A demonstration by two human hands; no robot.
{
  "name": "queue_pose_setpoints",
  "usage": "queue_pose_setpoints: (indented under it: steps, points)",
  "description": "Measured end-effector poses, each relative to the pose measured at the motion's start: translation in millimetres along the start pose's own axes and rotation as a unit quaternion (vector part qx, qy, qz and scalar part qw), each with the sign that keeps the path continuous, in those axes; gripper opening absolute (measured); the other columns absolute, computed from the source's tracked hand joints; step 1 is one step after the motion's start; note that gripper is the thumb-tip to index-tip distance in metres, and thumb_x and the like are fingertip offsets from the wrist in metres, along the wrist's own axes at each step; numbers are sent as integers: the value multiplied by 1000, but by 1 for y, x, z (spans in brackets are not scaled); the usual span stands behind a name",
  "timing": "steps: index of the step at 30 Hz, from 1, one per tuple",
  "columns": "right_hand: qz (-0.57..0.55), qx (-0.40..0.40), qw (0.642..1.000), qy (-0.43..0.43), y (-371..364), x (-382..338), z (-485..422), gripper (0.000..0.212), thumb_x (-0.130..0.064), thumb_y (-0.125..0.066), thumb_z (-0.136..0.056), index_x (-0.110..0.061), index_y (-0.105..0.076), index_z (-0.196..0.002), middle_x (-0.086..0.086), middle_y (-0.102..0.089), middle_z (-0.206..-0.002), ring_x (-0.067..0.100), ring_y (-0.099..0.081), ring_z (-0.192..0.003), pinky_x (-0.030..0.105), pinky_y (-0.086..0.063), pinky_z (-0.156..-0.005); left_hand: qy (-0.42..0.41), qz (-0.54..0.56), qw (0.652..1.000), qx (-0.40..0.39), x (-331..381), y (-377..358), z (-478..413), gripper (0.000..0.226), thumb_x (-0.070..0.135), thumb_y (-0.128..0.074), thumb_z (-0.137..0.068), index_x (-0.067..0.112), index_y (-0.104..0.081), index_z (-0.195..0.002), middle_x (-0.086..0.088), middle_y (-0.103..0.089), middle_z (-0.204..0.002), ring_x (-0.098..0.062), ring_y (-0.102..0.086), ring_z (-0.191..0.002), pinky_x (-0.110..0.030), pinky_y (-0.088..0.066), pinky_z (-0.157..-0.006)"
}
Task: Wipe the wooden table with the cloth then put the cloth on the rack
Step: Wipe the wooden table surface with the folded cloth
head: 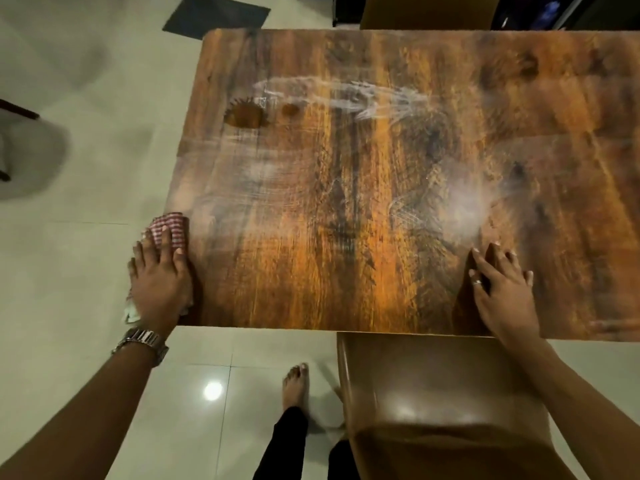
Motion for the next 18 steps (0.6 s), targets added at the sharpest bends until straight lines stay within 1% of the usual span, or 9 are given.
queue_pose_setpoints:
  steps: [3, 6, 11, 14, 18]
  points:
    - [3, 15, 1000, 6, -3, -6, -3, 50, -35, -39, -101, -25, -38, -150, 6, -17, -164, 30, -6, -152, 63, -2, -119, 3, -1, 1000, 11, 14, -4, -11, 65, 45, -14, -101, 19, -15, -161, -19, -13, -167, -38, -10, -153, -54, -9, -124]
    - [10, 19, 1000, 10, -6, -12, -7, 50, -34, -39, -101, -25, -38, -150, 6, -19, -163, 32, -7, -152, 64, -2, -118, -19, -14, 1000, 13, 54, -10, -22, 64, 46, -12, -102, 20, -14, -161, -19, -13, -166, -37, -9, -154, -53, -6, -124]
    - [15, 28, 999, 21, -3, -13, -7, 56, -45, -30, -97, -27, -39, -149, 5, -21, -163, 31, -10, -151, 64, -5, -118, -125, -40, 991, -8, 179, -33, -9, 65, 47, -9, -101, 20, -13, -161, -18, -10, -167, -35, -6, -154, -52, -2, -125]
    - [19, 31, 999, 28, -2, -10, -8, 57, -48, -29, -97, -29, -36, -150, 3, -20, -163, 30, -10, -152, 63, -6, -119, -180, -40, 983, -16, 257, -49, 20, 64, 45, -10, -102, 20, -23, -159, -17, -17, -166, -37, -11, -154, -53, -6, -125]
    - [37, 27, 999, 27, -3, 2, -9, 51, -45, -31, -102, -32, -33, -152, 0, -18, -164, 24, -8, -152, 58, -7, -120, -257, -14, 966, -28, 354, -74, 71, 62, 42, -18, -101, 19, -36, -155, -18, -28, -163, -39, -21, -151, -55, -13, -123]
Point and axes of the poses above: each hand's wrist, its own z-axis away from the middle knuckle, its own y-axis out of the back of the hand, x = y × z, the point moved 10 cm from there along -z, towards the middle knuckle
